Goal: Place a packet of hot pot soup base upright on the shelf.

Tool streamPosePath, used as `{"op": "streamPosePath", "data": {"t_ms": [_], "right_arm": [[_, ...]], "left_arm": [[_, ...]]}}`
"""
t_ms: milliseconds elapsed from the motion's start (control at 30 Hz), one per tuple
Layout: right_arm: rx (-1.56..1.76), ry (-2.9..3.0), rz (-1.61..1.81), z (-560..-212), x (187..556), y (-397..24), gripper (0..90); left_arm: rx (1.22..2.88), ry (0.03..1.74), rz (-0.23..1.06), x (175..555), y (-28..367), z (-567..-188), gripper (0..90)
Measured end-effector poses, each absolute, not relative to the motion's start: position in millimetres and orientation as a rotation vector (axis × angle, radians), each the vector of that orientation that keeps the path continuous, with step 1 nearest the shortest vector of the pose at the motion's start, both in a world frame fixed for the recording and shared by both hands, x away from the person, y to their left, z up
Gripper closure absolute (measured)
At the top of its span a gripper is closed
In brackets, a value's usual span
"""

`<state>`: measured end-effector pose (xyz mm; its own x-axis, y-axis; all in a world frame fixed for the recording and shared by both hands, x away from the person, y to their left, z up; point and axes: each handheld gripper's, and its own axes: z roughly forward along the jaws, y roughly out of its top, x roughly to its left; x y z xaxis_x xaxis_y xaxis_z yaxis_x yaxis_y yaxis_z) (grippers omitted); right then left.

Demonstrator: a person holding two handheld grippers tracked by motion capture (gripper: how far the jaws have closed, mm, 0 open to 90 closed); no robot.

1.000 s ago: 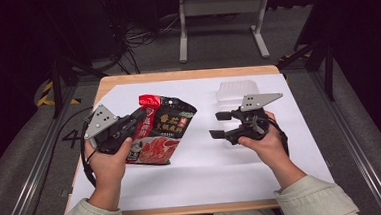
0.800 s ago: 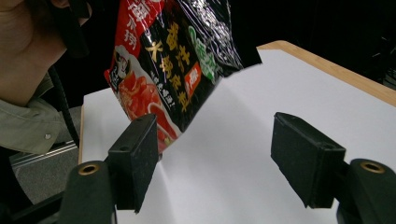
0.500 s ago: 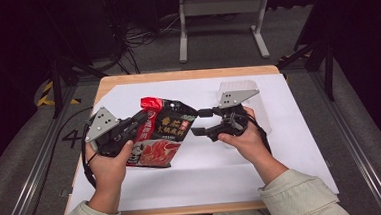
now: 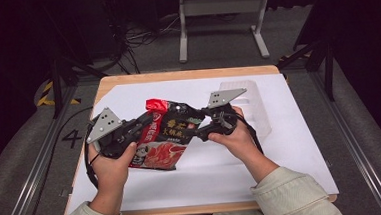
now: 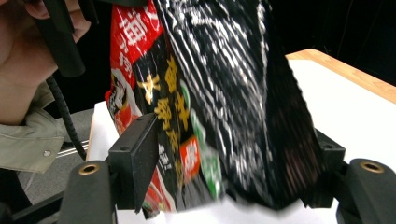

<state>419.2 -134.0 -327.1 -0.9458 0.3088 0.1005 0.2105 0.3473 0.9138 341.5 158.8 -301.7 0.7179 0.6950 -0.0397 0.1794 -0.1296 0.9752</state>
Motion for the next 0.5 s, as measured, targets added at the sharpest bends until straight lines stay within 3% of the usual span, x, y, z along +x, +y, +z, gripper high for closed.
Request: {"op": "streamPosePath", "data": {"t_ms": [500], "right_arm": [[0.452,2.554,1.678,-331.4,423.1,-123.7,42.9]], "left_arm": [[1.693,0.69,0.488,340.5,151.2,-303.6,88.5]]}}
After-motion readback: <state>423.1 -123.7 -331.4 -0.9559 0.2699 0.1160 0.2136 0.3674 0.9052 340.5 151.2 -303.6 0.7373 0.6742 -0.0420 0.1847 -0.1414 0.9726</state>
